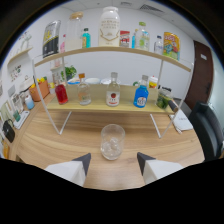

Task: Make me a cup of Mojito.

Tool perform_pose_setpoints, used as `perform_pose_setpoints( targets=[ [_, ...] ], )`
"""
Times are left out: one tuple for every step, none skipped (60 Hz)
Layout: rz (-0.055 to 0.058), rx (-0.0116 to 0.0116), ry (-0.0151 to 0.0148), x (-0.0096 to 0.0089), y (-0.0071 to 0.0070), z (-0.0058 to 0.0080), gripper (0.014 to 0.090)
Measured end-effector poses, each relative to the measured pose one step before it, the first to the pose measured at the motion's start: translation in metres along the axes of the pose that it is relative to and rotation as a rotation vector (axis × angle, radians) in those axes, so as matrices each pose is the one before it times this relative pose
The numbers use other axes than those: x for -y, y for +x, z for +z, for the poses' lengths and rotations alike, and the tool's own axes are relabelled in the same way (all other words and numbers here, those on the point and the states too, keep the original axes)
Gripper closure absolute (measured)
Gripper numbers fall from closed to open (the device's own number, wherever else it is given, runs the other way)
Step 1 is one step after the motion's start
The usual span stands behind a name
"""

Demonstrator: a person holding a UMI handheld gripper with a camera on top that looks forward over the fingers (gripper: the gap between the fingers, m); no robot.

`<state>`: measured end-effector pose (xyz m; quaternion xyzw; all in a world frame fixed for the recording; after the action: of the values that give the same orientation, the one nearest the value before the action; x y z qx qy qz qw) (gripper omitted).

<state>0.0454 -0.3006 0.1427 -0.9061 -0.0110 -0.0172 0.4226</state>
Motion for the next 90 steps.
perform_pose_setpoints(
  targets=[
    [-0.0004, -0.00079, 0.00256, 0.00049, -0.00009, 0.00007, 0.0181],
    [-0.0007, -0.00146, 0.00231, 0.00033, -0.0001, -0.0002, 0.018],
    [-0.0008, -0.00165, 0.00178, 0.0002, -0.0001, -0.00047, 0.018],
    [-0.0012, -0.00126, 0.00108, 0.00009, -0.00005, -0.00061, 0.018],
    [-0.0007, -0.00142, 0.0015, 0.0, -0.00008, -0.00066, 0.018],
    [-0.0016, -0.002, 0.00109, -0.00013, 0.00054, 0.00001, 0.0181],
    [-0.0001, -0.00206, 0.00125, 0.00006, 0.00006, -0.0013, 0.0182],
    [-0.0004, -0.0027, 0.00081, 0.00008, 0.00031, -0.00139, 0.0181],
    [-0.0004, -0.00301, 0.00046, 0.00001, 0.00033, -0.00146, 0.0182],
    [-0.0002, -0.00279, -0.00055, -0.00019, 0.00021, -0.00149, 0.0183],
    [0.0003, -0.00122, -0.00128, -0.00029, -0.0002, -0.00134, 0.0181],
    [0.0004, -0.00016, -0.00075, -0.00035, -0.00025, -0.00178, 0.0182],
    [0.0007, 0.0005, -0.00025, -0.00045, -0.00034, -0.00165, 0.0184],
    [0.0007, 0.00014, -0.00004, -0.00069, -0.00048, -0.0015, 0.0185],
    [0.0007, -0.00011, 0.00016, -0.00095, -0.00049, -0.0017, 0.0184],
    [0.0007, 0.00009, -0.0006, -0.00123, -0.00041, -0.00174, 0.0185],
    [0.0006, 0.00022, -0.00116, -0.00182, -0.0005, -0.0015, 0.0186],
    [0.0, 0.00079, -0.00221, -0.00207, -0.00016, -0.00136, 0.0187],
    [0.0003, 0.00065, -0.00304, -0.00245, 0.00023, -0.00171, 0.0185],
    [0.0004, -0.00004, -0.00374, -0.00285, 0.00066, -0.00195, 0.0188],
    [0.0007, -0.00098, -0.00429, -0.00293, 0.00124, -0.00156, 0.0188],
    [0.0006, -0.00203, -0.0043, -0.00268, 0.00202, -0.00176, 0.0188],
    [0.0013, -0.00206, -0.00396, -0.00249, 0.00253, -0.00158, 0.0188],
    [0.0015, -0.00044, -0.00404, -0.00247, 0.00284, -0.00138, 0.019],
    [0.0023, 0.00109, -0.00373, -0.00199, 0.00217, -0.00154, 0.019],
    [0.0021, 0.00233, -0.0034, -0.00196, 0.0025, -0.00157, 0.0188],
    [0.0019, 0.00209, -0.003, -0.00122, 0.00221, -0.0018, 0.0189],
    [0.0018, 0.00221, -0.00255, -0.00124, 0.00331, -0.00129, 0.0188],
    [0.0009, 0.00239, -0.00145, -0.00066, 0.0034, -0.00127, 0.0187],
    [0.0013, 0.00329, -0.00079, -0.00029, 0.00579, -0.00061, 0.0187],
    [0.0001, 0.00221, 0.00111, 0.00025, 0.00449, -0.00136, 0.0185],
    [-0.0001, 0.00089, 0.00231, 0.00082, 0.00428, -0.0014, 0.0186],
    [0.0002, -0.00002, 0.0027, 0.00124, 0.00505, -0.00066, 0.0187],
    [0.0001, -0.0007, 0.00189, 0.00149, 0.00524, -0.00065, 0.0187],
    [0.0, -0.00076, 0.00146, 0.00159, 0.00582, -0.0004, 0.0187],
    [0.0003, -0.00039, 0.00087, 0.0016, 0.00584, -0.00016, 0.0186],
    [0.0006, -0.00086, 0.00072, 0.00175, 0.00574, -0.00006, 0.0187],
    [0.0002, -0.00247, 0.00221, 0.00283, 0.00331, -0.00024, 0.0187],
    [0.002, -0.00022, 0.00124, 0.0025, 0.0079, 0.00186, 0.0186],
    [0.002, -0.00141, 0.00308, 0.00305, 0.00614, 0.00133, 0.0186],
    [0.002, -0.00076, 0.00351, 0.00333, 0.00585, 0.00127, 0.0186],
    [0.0021, 0.00008, 0.00374, 0.00387, 0.00535, 0.00135, 0.0185],
    [0.0018, 0.00117, 0.00334, 0.0039, 0.00498, 0.00157, 0.0185],
    [0.0018, 0.00107, 0.00293, 0.00406, 0.00514, 0.00217, 0.0185],
    [0.0016, -0.00009, 0.00182, 0.00398, 0.00478, 0.00196, 0.0186],
    [0.0012, -0.00078, 0.00172, 0.00425, 0.00479, 0.00236, 0.0186],
    [0.0011, -0.00034, 0.00227, 0.00482, 0.00426, 0.00206, 0.0187],
    [0.0008, 0.00086, 0.00367, 0.00513, 0.00412, 0.00248, 0.0187],
    [0.0007, 0.00256, 0.00447, 0.00548, 0.00423, 0.003, 0.019],
    [0.0002, 0.00222, 0.00594, 0.00545, 0.00263, 0.00287, 0.0193],
    [-0.0007, 0.00269, 0.00589, 0.00565, 0.00341, 0.00336, 0.0196],
    [-0.001, 0.00219, 0.00556, 0.0054, 0.00323, 0.00374, 0.0199],
    [-0.0017, 0.00197, 0.00551, 0.00539, 0.00312, 0.00416, 0.0198],
    [-0.0019, 0.00201, 0.00538, 0.00533, 0.00306, 0.00356, 0.0199],
    [-0.0021, 0.00198, 0.00516, 0.00478, 0.00246, 0.0039, 0.0197],
    [-0.0021, 0.00238, 0.00475, 0.00468, 0.00249, 0.00411, 0.0198],
    [-0.0016, 0.0022, 0.00441, 0.00442, 0.00259, 0.0044, 0.0199],
    [-0.0015, 0.00353, 0.00299, 0.0044, 0.00236, 0.00232, 0.0199],
    [-0.0014, 0.00268, 0.00347, 0.00404, 0.00202, 0.00405, 0.02],
    [-0.001, 0.00254, 0.00234, 0.0037, 0.00197, 0.00409, 0.02],
    [-0.0011, 0.00228, 0.00288, 0.00379, 0.0015, 0.00399, 0.0202],
    [-0.0008, 0.00214, 0.00231, 0.00317, 0.00111, 0.0039, 0.0198],
    [-0.001, 0.00182, 0.00342, 0.00282, 0.00115, 0.00565, 0.0199],
    [-0.0016, 0.00352, 0.00233, 0.00264, 0.00082, 0.00383, 0.02],
    [-0.0023, 0.00522, 0.00051, 0.00327, 0.00135, 0.00496, 0.0201],
    [-0.0013, 0.00272, 0.00023, 0.00289, 0.00062, 0.00231, 0.0202],
    [-0.0016, 0.00191, 0.00009, 0.00178, 0.00091, 0.00378, 0.0206],
    [-0.0013, 0.00005, -0.00108, 0.00149, 0.00153, 0.00393, 0.0206],
    [-0.0006, -0.00113, -0.00254, 0.00113, 0.00162, 0.00369, 0.0208],
    [0.0002, 0.00054, -0.00306, 0.00072, 0.00139, 0.00334, 0.0211],
    [0.0006, 0.00183, -0.00442, 0.00063, 0.00066, 0.00331, 0.0213],
    [0.0014, 0.00222, -0.00382, 0.00083, 0.00058, 0.00353, 0.0218],
    [0.0026, 0.00063, -0.00364, 0.00073, 0.00101, 0.00331, 0.0226],
    [0.0038, -0.00122, -0.0019, 0.00136, 0.00135, 0.00307, 0.0234],
    [0.004, -0.00197, -0.00313, 0.00048, 0.00144, 0.00287, 0.0242],
    [0.0044, -0.00067, -0.0036, 0.00036, 0.001, 0.00273, 0.0252],
    [0.0046, 0.00014, -0.00404, 0.00035, 0.00085, 0.00268, 0.0261],
    [0.0044, 0.00069, -0.00399, 0.00018, 0.00076, 0.00253, 0.0272],
    [0.004, 0.00014, -0.00327, 0.00028, 0.00077, 0.00232, 0.028],
    [0.004, -0.00009, -0.0029, 0.00027, 0.00062, 0.00216, 0.0287],
    [0.0032, 0.00008, -0.00259, 0.00004, 0.00072, 0.002, 0.03],
    [0.0042, 0.00112, -0.00253, -0.0003, 0.00016, 0.00138, 0.0318],
    [0.0027, 0.00132, -0.00184, -0.00002, 0.00013, 0.00176, 0.034],
    [0.0019, 0.001, -0.0018, 0.00025, -0.00021, 0.0017, 0.0359],
    [0.0012, 0.00102, -0.00218, -0.00014, 0.00023, 0.00157, 0.0375],
    [0.0012, 0.00121, -0.00298, -0.0002, -0.00001, 0.00152, 0.0391],
    [0.0013, 0.00019, -0.00294, -0.0001, 0.00025, 0.00149, 0.0409],
    [0.0011, 0.00094, -0.00318, -0.00028, -0.00009, 0.00136, 0.0429],
    [0.0021, 0.0016, -0.0029, -0.00051, -0.00027, 0.00114, 0.0452],
    [0.0008, 0.00285, -0.00326, -0.00005, -0.00028, 0.00129, 0.0472]
  ],
)
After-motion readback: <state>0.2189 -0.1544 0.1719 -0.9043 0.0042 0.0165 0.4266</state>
